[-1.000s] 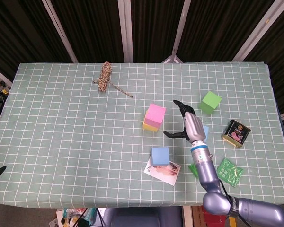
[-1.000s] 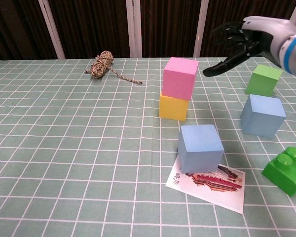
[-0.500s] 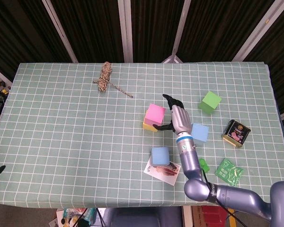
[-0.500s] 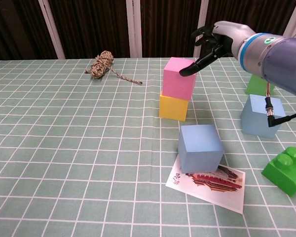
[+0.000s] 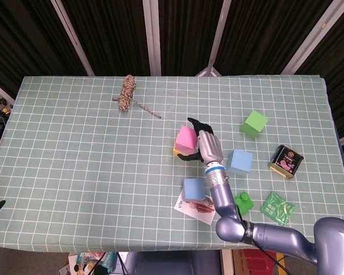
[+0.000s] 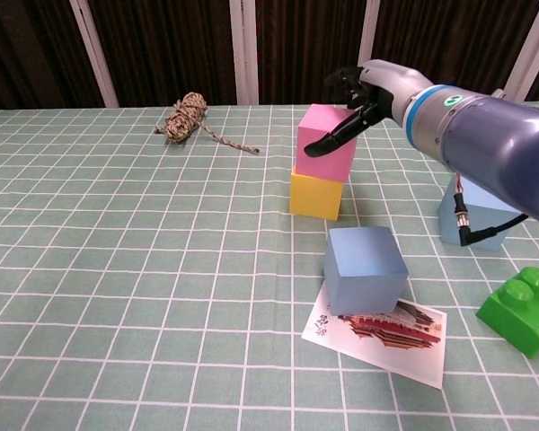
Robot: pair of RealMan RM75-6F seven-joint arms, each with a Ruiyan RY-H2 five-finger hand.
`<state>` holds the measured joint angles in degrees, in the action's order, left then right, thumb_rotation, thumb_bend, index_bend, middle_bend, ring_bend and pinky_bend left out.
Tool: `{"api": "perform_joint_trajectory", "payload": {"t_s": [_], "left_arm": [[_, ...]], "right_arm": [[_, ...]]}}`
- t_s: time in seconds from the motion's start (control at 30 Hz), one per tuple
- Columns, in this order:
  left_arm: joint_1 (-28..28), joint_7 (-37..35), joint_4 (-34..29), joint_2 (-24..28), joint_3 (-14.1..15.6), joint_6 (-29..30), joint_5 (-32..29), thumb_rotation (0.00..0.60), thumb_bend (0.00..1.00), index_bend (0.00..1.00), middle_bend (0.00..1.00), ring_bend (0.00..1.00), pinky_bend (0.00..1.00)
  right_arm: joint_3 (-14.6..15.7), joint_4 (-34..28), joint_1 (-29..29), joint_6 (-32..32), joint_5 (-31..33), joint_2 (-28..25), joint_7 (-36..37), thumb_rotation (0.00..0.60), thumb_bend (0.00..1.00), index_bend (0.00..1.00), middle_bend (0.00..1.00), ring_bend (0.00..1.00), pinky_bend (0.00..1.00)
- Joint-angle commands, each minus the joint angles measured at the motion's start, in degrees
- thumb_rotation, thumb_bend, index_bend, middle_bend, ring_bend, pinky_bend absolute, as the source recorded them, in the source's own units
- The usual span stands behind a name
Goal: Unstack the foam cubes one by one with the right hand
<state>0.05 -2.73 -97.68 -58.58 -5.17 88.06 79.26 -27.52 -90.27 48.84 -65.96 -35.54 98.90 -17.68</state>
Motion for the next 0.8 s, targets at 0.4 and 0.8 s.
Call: {"api": "perform_joint_trajectory", "payload": {"t_s": [0.4,0.8], "left_arm": [[0.0,-2.1,1.0,0.3,-0.4,0.4,0.6,0.6,0.17,0.2,0.0,0.0,0.0],[0.2,-1.7,1.5,-0.5,-0.2,1.5,1.6,0.6,0.17,0.2,0.0,0.0,0.0]], "right_arm": [[0.1,5.1,1.1,-1.0,0.3,2.7,-1.0,0.6,0.05,0.26,0.26,0.38,0.16],[-2.0,6.7,0.3,-4.0,-2.9,3.1,1.7,0.6,0.07,0.3,0.3,0.43,0.21]]}}
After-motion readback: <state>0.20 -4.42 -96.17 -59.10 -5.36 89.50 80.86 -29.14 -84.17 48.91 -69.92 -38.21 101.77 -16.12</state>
